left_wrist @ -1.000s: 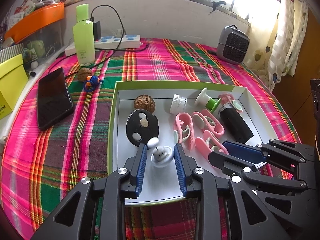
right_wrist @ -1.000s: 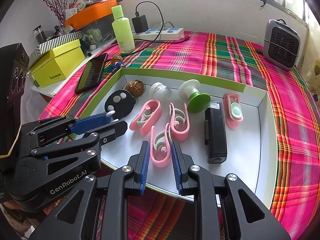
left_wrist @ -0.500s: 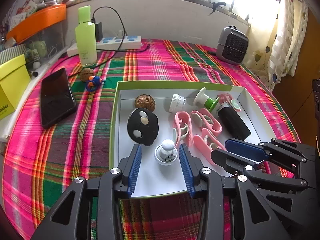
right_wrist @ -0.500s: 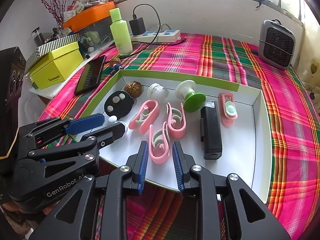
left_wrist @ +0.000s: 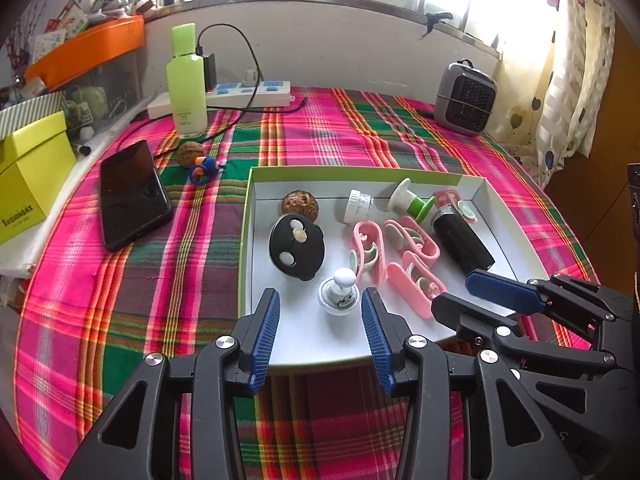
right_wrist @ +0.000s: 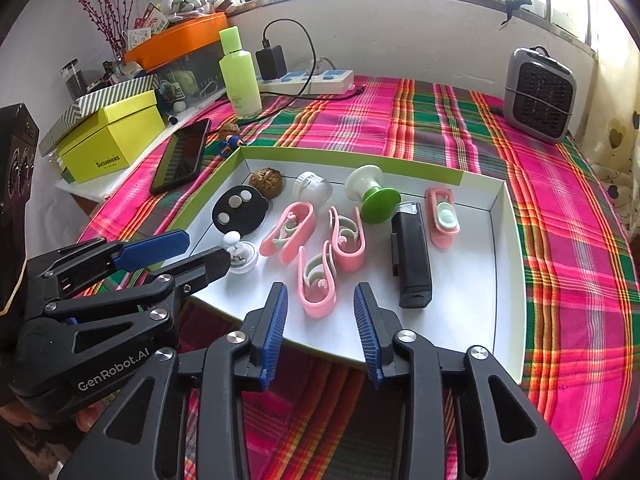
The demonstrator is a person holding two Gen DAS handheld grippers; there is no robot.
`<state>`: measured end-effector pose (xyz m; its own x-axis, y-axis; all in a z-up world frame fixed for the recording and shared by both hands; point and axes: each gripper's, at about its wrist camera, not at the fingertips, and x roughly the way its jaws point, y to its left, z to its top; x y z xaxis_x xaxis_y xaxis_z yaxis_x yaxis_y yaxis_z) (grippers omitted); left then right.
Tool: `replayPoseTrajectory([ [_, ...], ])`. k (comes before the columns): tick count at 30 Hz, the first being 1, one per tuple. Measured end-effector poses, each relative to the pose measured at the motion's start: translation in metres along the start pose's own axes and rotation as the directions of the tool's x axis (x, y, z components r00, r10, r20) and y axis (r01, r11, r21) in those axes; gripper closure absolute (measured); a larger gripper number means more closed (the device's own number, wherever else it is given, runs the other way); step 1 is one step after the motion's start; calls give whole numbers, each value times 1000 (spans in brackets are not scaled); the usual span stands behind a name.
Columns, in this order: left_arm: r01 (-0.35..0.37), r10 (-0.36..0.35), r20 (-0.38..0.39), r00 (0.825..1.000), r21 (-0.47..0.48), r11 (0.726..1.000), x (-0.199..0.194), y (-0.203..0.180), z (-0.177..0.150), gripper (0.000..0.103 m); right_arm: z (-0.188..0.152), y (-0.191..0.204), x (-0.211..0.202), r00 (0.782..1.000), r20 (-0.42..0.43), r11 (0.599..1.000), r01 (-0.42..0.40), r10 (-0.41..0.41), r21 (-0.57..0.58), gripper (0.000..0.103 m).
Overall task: Organize objects
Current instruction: 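Withdraw both open grippers up and away from the box lid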
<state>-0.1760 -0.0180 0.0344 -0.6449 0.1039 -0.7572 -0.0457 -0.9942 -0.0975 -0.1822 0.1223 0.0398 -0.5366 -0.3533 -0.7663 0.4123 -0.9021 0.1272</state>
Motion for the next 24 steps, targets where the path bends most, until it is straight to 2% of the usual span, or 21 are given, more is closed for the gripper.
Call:
replayPoseTrajectory([
  [2,-8,8,7,1000,2,1000,-4,0,-2,62,-1,1,-3,1000,10,1000,5,-5,2,59],
  [4,-8,8,14,1000,-3,1000,-8,1,-4,61,-3,2,-6,1000,20,1000,7,-7,3,58],
  [8,-33,33,41,999,9,999,-18,-2,-8,61,-7,5,-14,999,42,1000,20,-20,2,58],
  [19,-31,31,58,998,9,999,-36,-7,-20,61,-20,12,-35,994,90,998,57,-57,3,57],
  [24,-34,33,55,998,15,999,-40,-10,-30,61,-31,12,-39,993,86,997,75,-76,22,57],
])
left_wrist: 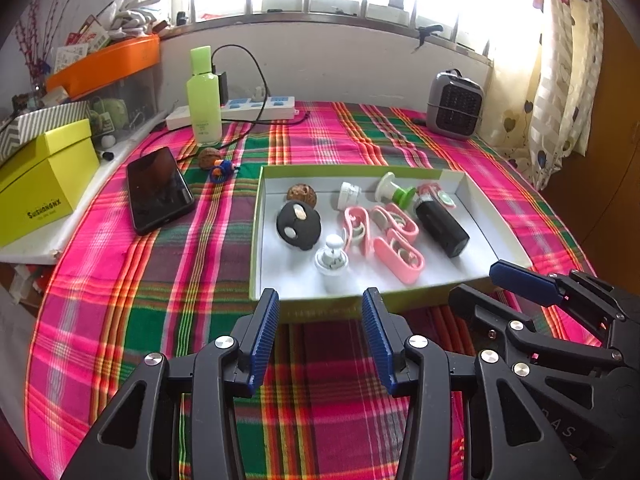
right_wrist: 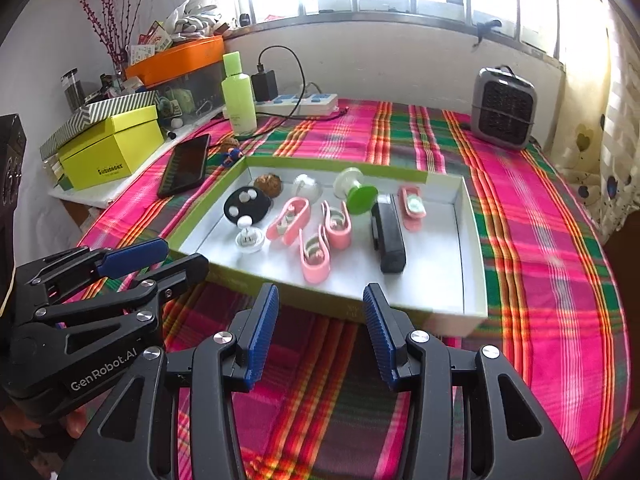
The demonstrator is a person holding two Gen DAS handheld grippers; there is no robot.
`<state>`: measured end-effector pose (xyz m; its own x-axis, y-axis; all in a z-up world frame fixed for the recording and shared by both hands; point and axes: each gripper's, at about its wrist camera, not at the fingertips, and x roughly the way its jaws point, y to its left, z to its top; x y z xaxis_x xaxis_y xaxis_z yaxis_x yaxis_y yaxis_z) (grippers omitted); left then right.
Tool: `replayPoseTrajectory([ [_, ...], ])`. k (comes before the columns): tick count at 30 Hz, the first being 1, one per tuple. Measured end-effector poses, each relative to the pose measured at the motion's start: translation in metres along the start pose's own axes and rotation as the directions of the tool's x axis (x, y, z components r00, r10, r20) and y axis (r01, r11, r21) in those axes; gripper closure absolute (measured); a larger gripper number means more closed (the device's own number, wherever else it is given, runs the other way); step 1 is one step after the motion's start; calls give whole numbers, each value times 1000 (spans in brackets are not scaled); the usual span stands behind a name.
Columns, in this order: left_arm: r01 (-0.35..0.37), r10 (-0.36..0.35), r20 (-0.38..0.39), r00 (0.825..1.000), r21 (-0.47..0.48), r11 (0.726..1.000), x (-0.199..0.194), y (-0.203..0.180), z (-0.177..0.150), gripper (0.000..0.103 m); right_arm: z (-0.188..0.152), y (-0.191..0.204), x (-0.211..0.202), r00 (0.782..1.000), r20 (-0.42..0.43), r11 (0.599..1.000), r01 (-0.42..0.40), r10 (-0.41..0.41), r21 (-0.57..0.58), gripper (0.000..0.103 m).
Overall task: Organize objects
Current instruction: 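Withdraw both open grippers up and away from the box lid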
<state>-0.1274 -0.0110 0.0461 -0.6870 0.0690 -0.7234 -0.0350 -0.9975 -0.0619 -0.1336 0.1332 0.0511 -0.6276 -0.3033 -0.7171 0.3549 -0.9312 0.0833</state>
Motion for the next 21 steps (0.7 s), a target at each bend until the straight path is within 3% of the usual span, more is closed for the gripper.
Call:
replayPoseTrajectory([
  [15,-29,30,-61,998,9,1000,3,-7,-40,61,-41,-12,-2,992,-64,993,112,-110,32,56],
  [21,-41,41,-67,997,5,999,2,-7,-47,61,-50,-19,-4,990,-83,990,120,-114,69,51],
])
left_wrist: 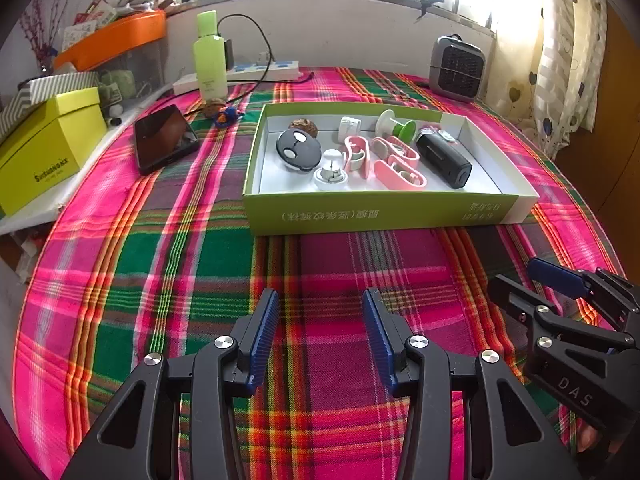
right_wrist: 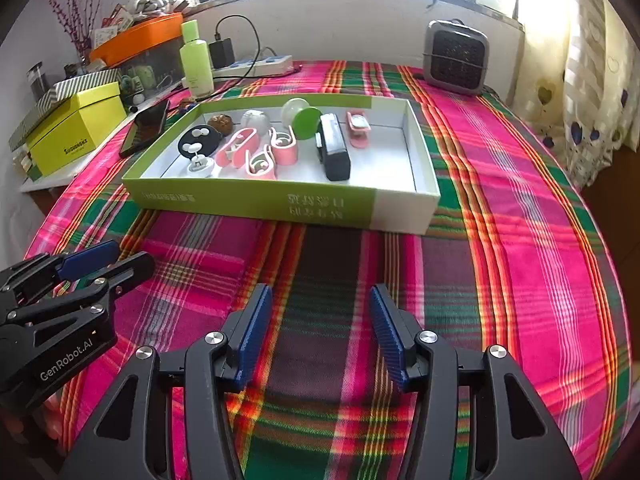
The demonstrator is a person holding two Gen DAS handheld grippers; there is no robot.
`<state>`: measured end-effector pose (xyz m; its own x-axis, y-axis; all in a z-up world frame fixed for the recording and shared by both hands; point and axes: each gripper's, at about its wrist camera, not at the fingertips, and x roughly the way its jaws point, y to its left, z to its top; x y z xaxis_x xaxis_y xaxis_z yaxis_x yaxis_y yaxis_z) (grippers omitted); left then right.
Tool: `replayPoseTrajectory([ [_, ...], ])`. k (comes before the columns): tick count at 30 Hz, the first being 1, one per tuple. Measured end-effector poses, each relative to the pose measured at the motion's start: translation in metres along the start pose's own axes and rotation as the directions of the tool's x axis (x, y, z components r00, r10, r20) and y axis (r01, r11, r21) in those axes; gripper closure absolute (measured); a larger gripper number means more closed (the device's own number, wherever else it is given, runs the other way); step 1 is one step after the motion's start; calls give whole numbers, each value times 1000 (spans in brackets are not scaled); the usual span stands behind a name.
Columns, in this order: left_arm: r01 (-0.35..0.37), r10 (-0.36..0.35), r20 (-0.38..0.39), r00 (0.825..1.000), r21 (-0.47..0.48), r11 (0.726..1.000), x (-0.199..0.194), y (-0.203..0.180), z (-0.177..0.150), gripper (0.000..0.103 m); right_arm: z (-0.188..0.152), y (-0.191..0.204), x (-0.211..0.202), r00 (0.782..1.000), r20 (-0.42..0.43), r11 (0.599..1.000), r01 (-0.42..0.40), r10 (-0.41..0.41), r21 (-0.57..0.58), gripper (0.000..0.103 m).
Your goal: Organize objects
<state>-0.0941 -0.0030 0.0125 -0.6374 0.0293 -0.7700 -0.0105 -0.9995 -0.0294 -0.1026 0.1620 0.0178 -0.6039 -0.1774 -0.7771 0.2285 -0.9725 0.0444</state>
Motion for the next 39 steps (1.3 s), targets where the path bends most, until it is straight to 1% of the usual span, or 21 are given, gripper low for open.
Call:
replayPoseTrajectory([
  [3,4,-4,-13,1000,0,1000,2,0,-4,61,-2,-3,-1,1000,-3,1000,14,-14,12,51],
  [14,-17,17,0,1000,19,1000,1,-6,-7,56,-7,-4,-3,998,-5,998,67,-67,18,51],
  [19,-9,9,-2,1000,25,1000,2,-8,-7,51,-7,-4,-3,998,-5,997,68,-68,18,51],
  [21,-12,12,-3,1000,27,1000,2,-9,-7,50,-7,-4,-3,998,-5,997,69,-69,17,50],
  [39,-10,10,-3,1000,26,1000,2,-8,-7,50,-7,-5,-2,998,-5,997,69,-69,17,50],
])
